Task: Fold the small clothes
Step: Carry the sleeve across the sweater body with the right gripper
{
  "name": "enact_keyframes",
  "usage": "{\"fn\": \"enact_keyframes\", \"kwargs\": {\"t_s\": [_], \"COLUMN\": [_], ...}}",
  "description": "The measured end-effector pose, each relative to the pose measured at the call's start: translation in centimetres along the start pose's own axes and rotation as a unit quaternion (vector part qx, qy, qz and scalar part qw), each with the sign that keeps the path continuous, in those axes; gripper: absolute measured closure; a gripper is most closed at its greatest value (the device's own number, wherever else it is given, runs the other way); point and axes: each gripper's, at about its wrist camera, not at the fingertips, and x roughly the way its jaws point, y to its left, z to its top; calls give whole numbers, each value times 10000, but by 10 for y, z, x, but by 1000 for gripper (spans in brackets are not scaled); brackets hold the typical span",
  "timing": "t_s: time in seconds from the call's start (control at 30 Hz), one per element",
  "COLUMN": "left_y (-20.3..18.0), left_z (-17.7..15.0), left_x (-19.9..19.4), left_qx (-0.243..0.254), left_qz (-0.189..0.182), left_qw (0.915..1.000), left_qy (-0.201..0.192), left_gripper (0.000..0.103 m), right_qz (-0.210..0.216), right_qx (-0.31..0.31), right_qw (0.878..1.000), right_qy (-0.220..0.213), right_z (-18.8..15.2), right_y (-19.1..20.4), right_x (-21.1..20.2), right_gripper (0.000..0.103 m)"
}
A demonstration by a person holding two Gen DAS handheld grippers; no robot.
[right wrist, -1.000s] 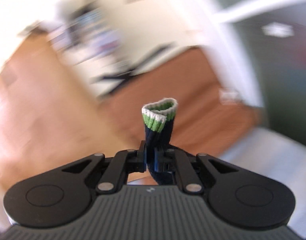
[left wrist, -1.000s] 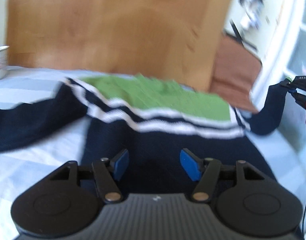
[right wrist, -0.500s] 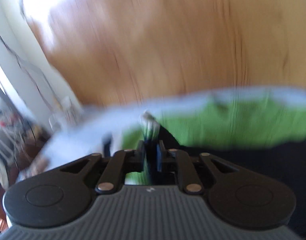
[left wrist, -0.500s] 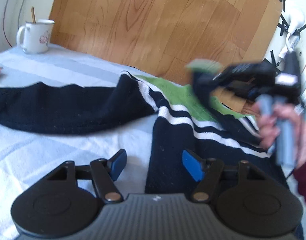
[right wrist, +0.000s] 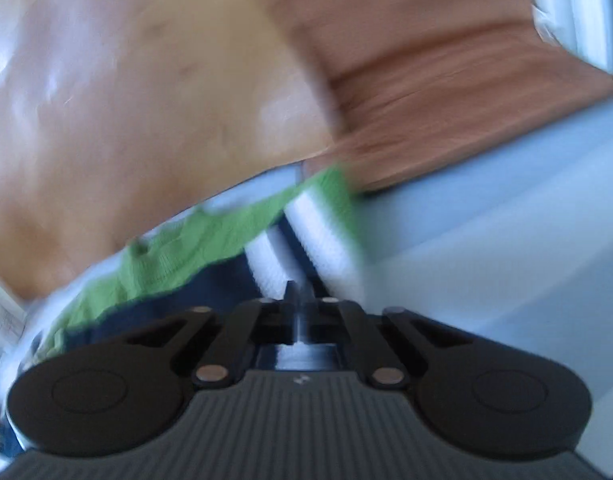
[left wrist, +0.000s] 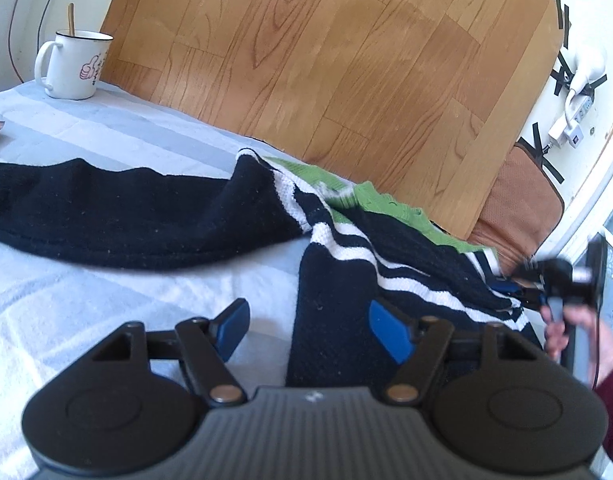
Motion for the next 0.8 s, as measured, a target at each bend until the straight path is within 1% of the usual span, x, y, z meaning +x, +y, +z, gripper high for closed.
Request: {"fn": "enact_keyframes", "kwargs": {"t_s": [0.03, 0.07, 0.1, 0.13, 0.2, 0.23, 0.27, 0.3, 0.33, 0.37, 0.43, 0.5, 0.53, 0.57, 0.6, 0.67, 0.7, 0.73, 0.77, 0.8], "left_y": [0, 1, 2, 3, 6, 8, 10, 12, 15, 17, 23, 27, 28, 28, 29, 33, 35, 37, 39, 42], "left_z": [0, -1, -2, -3, -6, -8, -11, -13, -16, -18, -23, -30, -33, -36, -39, -44, -46, -46, -46, -45], "left_x": [-3, -7, -13, -20, -37, -46, -55, -64, -74, -82, -98, -109, -113, -116, -119, -124, -127, -129, -132, -134], "left_qx": [-4, 0, 2, -15, -31, -39, -54, -77, -108, -140, -214, -217, -176, -134, -106, -86, -80, -69, -62, -69], "left_qz": [25, 50, 58, 60, 19, 35, 48, 48, 38, 26, 22, 54, 79, 95, 92, 43, 27, 34, 59, 92], "left_qw": [10000, 10000, 9999, 9999, 9998, 9996, 9995, 9993, 9990, 9988, 9983, 9982, 9982, 9984, 9986, 9989, 9990, 9990, 9989, 9988], "left_qy": [-21, -52, -83, -117, -210, -267, -322, -375, -433, -479, -541, -565, -562, -546, -520, -464, -449, -449, -460, -471], "left_gripper": [35, 35, 35, 35, 32, 31, 30, 30, 30, 30, 30, 30, 30, 30, 30, 30, 30, 30, 30, 30], "right_qz": [-240, -298, -415, -440, 91, 446, 841, 1257, 1605, 1948, 2538, 2938, 3084, 3141, 3159, 3175, 3160, 3097, 2967, 2807], "right_qx": [325, 429, 221, -128, -891, -1220, -1580, -1990, -2383, -2818, -3693, -4346, -4678, -4970, -5187, -5496, -5667, -5848, -5997, -6091], "right_qw": [9992, 9985, 9987, 9987, 9959, 9915, 9838, 9715, 9567, 9371, 8872, 8390, 8124, 7902, 7729, 7452, 7329, 7235, 7190, 7182], "right_qy": [-63, -132, -179, -206, -145, -54, 92, 289, 474, 674, 1095, 1445, 1611, 1731, 1839, 2043, 2046, 1967, 1883, 1857], "right_z": [1, 2, 3, 2, -6, -13, -23, -36, -51, -70, -117, -162, -188, -210, -229, -261, -277, -289, -297, -306], "right_y": [-8, -5, 5, 21, 67, 93, 124, 159, 193, 228, 296, 349, 373, 396, 415, 443, 455, 462, 470, 474], "right_x": [-6, -11, -18, -24, -33, -36, -37, -37, -35, -34, -27, -18, -13, -3, 8, 30, 36, 37, 48, 59], "right_gripper": [102, 93, 92, 92, 91, 89, 86, 81, 79, 74, 73, 72, 72, 70, 69, 68, 65, 63, 60, 62]}}
